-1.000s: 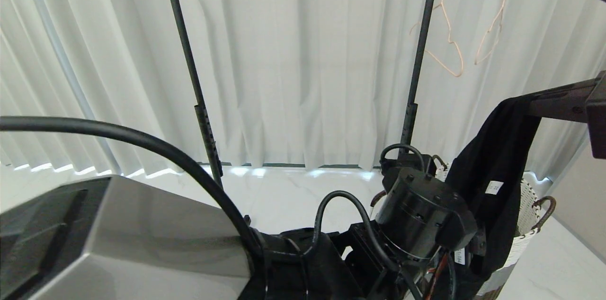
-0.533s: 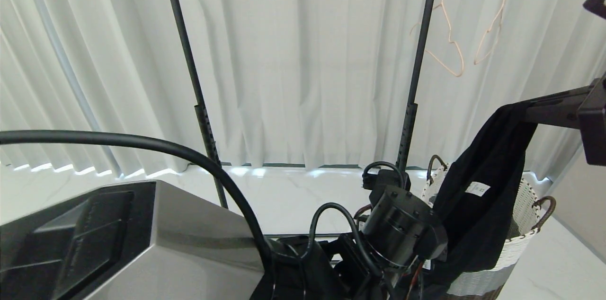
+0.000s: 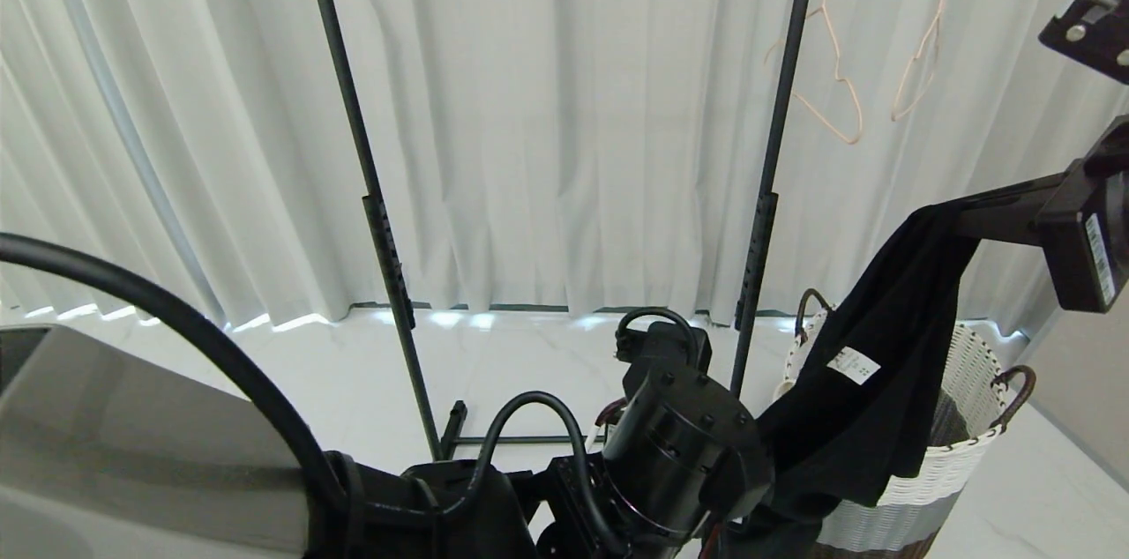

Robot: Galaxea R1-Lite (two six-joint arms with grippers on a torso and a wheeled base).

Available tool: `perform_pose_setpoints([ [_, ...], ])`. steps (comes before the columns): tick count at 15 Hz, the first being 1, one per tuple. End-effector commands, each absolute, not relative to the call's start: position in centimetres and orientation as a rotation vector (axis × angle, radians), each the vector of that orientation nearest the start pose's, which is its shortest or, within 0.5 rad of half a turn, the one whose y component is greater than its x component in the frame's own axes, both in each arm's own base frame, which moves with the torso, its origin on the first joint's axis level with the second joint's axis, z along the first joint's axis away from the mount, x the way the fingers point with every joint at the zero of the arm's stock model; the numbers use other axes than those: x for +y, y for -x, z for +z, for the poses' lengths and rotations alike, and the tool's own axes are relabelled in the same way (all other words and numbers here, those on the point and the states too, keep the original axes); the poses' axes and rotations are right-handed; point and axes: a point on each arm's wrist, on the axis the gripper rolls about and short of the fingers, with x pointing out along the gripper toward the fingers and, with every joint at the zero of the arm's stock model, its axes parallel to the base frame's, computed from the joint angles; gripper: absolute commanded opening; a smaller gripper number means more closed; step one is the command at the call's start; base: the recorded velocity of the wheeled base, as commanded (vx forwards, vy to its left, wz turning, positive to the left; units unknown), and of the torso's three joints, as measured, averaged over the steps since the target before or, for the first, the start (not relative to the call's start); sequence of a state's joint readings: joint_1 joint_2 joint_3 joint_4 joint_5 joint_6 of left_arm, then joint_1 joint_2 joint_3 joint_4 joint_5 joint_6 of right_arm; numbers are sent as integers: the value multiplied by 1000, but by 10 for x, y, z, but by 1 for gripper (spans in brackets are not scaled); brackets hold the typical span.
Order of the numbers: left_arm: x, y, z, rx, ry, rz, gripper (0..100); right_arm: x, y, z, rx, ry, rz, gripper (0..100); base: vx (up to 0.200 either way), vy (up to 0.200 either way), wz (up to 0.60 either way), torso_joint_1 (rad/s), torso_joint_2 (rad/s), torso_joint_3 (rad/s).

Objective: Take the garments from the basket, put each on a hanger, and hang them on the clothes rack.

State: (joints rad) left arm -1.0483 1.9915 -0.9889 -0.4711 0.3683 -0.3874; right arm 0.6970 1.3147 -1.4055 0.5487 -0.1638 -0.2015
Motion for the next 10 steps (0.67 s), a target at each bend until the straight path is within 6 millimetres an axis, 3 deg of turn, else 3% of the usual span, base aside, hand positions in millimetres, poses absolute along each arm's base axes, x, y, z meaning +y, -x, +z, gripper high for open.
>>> perform_pose_setpoints([
  [1,-311,-186,123,516,25,-575,0,116,-143,336,368,392,570,0,0,0,0,0,0,0],
  [5,-294,-173,141,493,48,-591,0,118,-145,334,379,394,566,0,0,0,0,0,0,0],
  [10,-240,-147,221,340,233,-708,0,133,-162,331,354,368,609,0,0,0,0,0,0,0],
])
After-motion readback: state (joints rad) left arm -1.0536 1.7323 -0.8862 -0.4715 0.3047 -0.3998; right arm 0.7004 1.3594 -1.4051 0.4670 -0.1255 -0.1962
